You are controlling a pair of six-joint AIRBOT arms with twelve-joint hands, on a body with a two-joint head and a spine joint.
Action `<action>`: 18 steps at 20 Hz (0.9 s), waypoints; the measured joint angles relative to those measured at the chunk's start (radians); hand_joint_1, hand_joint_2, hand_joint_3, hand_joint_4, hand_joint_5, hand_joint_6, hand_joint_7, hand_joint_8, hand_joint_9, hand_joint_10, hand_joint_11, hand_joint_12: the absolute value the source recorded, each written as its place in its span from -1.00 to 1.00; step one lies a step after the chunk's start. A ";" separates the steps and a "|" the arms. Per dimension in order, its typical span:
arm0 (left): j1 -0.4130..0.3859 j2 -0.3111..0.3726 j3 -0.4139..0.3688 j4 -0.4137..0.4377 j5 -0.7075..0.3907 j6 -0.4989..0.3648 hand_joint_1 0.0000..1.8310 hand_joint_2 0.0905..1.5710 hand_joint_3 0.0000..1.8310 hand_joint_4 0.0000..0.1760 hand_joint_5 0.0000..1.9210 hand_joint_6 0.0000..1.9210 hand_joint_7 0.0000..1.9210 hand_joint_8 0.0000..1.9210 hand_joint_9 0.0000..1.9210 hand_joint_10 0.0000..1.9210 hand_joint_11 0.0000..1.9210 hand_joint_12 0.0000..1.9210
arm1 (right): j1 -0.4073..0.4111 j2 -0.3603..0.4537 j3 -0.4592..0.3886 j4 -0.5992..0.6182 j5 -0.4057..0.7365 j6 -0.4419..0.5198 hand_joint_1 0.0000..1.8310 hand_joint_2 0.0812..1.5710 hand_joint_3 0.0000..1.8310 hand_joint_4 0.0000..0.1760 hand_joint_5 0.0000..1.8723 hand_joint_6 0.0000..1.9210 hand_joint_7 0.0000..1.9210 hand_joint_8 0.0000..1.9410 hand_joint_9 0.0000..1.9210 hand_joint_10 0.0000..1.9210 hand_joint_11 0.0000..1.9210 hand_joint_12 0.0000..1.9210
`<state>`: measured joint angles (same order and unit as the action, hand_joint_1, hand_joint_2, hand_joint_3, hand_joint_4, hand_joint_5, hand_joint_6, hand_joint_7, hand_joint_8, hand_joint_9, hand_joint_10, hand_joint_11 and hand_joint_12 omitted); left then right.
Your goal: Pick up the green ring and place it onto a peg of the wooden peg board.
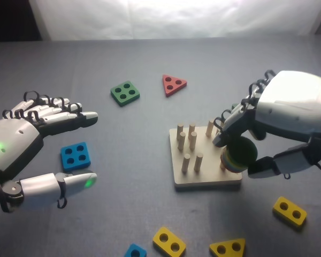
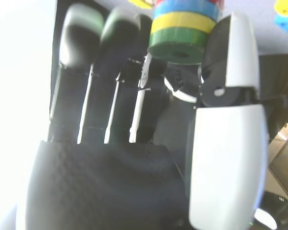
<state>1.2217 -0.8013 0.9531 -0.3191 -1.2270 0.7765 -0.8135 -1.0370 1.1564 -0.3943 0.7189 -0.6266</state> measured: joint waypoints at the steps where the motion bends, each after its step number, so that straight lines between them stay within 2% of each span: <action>1: 0.000 0.000 0.000 0.000 0.000 0.000 -0.25 0.28 -1.00 -0.19 -0.47 -1.00 -0.63 -1.00 -0.75 -1.00 -1.00 -0.54 | 0.002 -0.005 0.005 0.001 -0.002 0.002 0.38 0.33 -1.00 -1.00 0.24 -0.54 0.07 0.21 0.17 0.59 0.18 0.80; 2: 0.000 0.000 -0.001 0.001 0.000 0.000 -0.26 0.28 -1.00 -0.13 -0.47 -1.00 -0.63 -1.00 -0.75 -1.00 -1.00 -0.54 | 0.007 -0.010 0.010 -0.001 -0.008 0.002 0.32 0.30 -1.00 -1.00 0.24 -0.36 0.10 0.11 0.21 0.75 0.23 0.94; 3: 0.000 0.000 -0.001 0.002 0.000 0.000 -0.26 0.28 -1.00 -0.13 -0.47 -1.00 -0.63 -1.00 -0.75 -1.00 -1.00 -0.56 | 0.013 -0.015 0.016 0.000 -0.010 0.005 0.31 0.29 -1.00 -1.00 0.22 -0.29 0.12 0.06 0.21 0.79 0.23 0.98; 4: 0.000 0.000 -0.001 0.002 0.000 0.000 -0.28 0.28 -1.00 -0.09 -0.47 -1.00 -0.63 -1.00 -0.75 -1.00 -1.00 -0.57 | 0.017 -0.019 0.019 0.000 -0.014 0.005 0.38 0.34 -1.00 -1.00 0.21 -0.50 0.07 0.22 0.22 0.82 0.26 1.00; 5: 0.000 0.000 -0.001 0.002 0.000 0.000 -0.30 0.28 -1.00 -0.06 -0.47 -1.00 -0.63 -1.00 -0.76 -1.00 -1.00 -0.57 | 0.019 -0.023 0.021 0.000 -0.016 0.006 0.39 0.34 -1.00 -1.00 0.23 -0.58 0.08 0.21 0.22 0.76 0.25 0.97; 6: 0.000 0.000 -0.001 0.000 0.000 0.000 -0.29 0.28 -1.00 -0.10 -0.47 -1.00 -0.63 -1.00 -0.75 -1.00 -1.00 -0.58 | 0.021 -0.028 0.025 0.000 -0.016 0.006 0.40 0.35 -1.00 -1.00 0.24 -0.60 0.07 0.24 0.22 0.78 0.26 0.99; 7: 0.000 0.000 -0.001 0.001 0.000 0.000 -0.31 0.28 -1.00 -0.01 -0.47 -1.00 -0.63 -1.00 -0.75 -1.00 -1.00 -0.58 | 0.024 -0.034 0.028 -0.005 -0.023 0.003 0.39 0.36 -1.00 -1.00 0.21 -0.56 0.04 0.29 0.18 0.82 0.25 1.00; 8: 0.000 0.000 -0.001 0.002 0.000 0.000 -0.32 0.29 -1.00 0.05 -0.47 -1.00 -0.63 -1.00 -0.75 -1.00 -1.00 -0.58 | 0.026 -0.042 0.031 -0.010 -0.035 0.002 0.33 0.29 -1.00 -1.00 0.26 -0.41 0.07 0.28 0.23 0.92 0.32 1.00; 9: 0.000 0.000 -0.001 0.000 0.000 0.000 -0.29 0.28 -1.00 -0.01 -0.47 -1.00 -0.63 -1.00 -0.75 -1.00 -1.00 -0.58 | 0.026 -0.047 0.032 -0.020 -0.046 0.002 0.40 0.35 -1.00 -1.00 0.27 -0.65 0.05 0.27 0.23 0.84 0.28 0.98; 11: 0.000 0.000 -0.001 0.000 0.000 0.000 -0.29 0.28 -1.00 -0.04 -0.46 -1.00 -0.62 -1.00 -0.74 -1.00 -1.00 -0.56 | 0.030 -0.055 0.033 -0.030 -0.062 0.002 0.40 0.35 -1.00 -1.00 0.28 -0.68 0.03 0.30 0.22 0.90 0.29 1.00; 12: 0.000 0.000 -0.001 0.000 0.000 0.000 -0.30 0.29 -1.00 -0.01 -0.47 -1.00 -0.64 -1.00 -0.75 -1.00 -1.00 -0.55 | 0.032 -0.056 0.035 -0.039 -0.067 0.002 0.40 0.35 -1.00 -1.00 0.28 -0.68 0.04 0.28 0.20 0.79 0.25 0.95; 14: 0.000 0.000 -0.001 0.002 0.000 0.000 -0.28 0.29 -1.00 -0.09 -0.47 -1.00 -0.63 -1.00 -0.75 -1.00 -1.00 -0.55 | 0.032 -0.058 0.036 -0.042 -0.069 0.003 0.40 0.36 -1.00 -1.00 0.22 -0.57 0.04 0.27 0.17 0.66 0.22 0.87; 15: 0.000 0.000 -0.001 0.002 0.000 0.000 -0.27 0.29 -1.00 -0.07 -0.47 -1.00 -0.63 -1.00 -0.75 -1.00 -1.00 -0.55 | 0.032 -0.058 0.037 -0.043 -0.069 0.003 0.39 0.38 -1.00 -1.00 0.16 -0.46 0.02 0.31 0.14 0.71 0.19 0.92; 16: 0.000 0.000 -0.001 0.001 0.000 0.000 -0.25 0.28 -1.00 -0.13 -0.45 -1.00 -0.62 -1.00 -0.74 -1.00 -1.00 -0.52 | 0.032 -0.058 0.036 -0.045 -0.069 0.003 0.31 0.31 -1.00 -1.00 0.19 -0.29 -0.14 0.45 0.13 0.94 0.28 0.98; 17: 0.000 0.000 -0.001 0.002 0.000 0.000 -0.22 0.27 -1.00 -0.24 -0.44 -0.99 -0.61 -0.99 -0.73 -0.99 -1.00 -0.50 | 0.032 -0.058 0.036 -0.045 -0.069 0.004 0.23 0.25 -1.00 -1.00 -0.03 -0.68 -0.30 -0.08 -0.17 0.57 -0.07 0.79; 18: 0.000 0.000 -0.001 0.002 0.000 -0.001 -0.22 0.28 -1.00 -0.24 -0.44 -1.00 -0.61 -1.00 -0.74 -1.00 -1.00 -0.51 | 0.032 -0.058 0.034 -0.048 -0.071 0.004 0.19 0.22 -1.00 -1.00 -0.08 -0.89 -0.29 -0.53 -0.26 0.16 -0.27 0.61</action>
<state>1.2217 -0.8013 0.9524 -0.3176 -1.2270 0.7757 -0.7815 -1.0954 1.1900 -0.4423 0.6483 -0.6228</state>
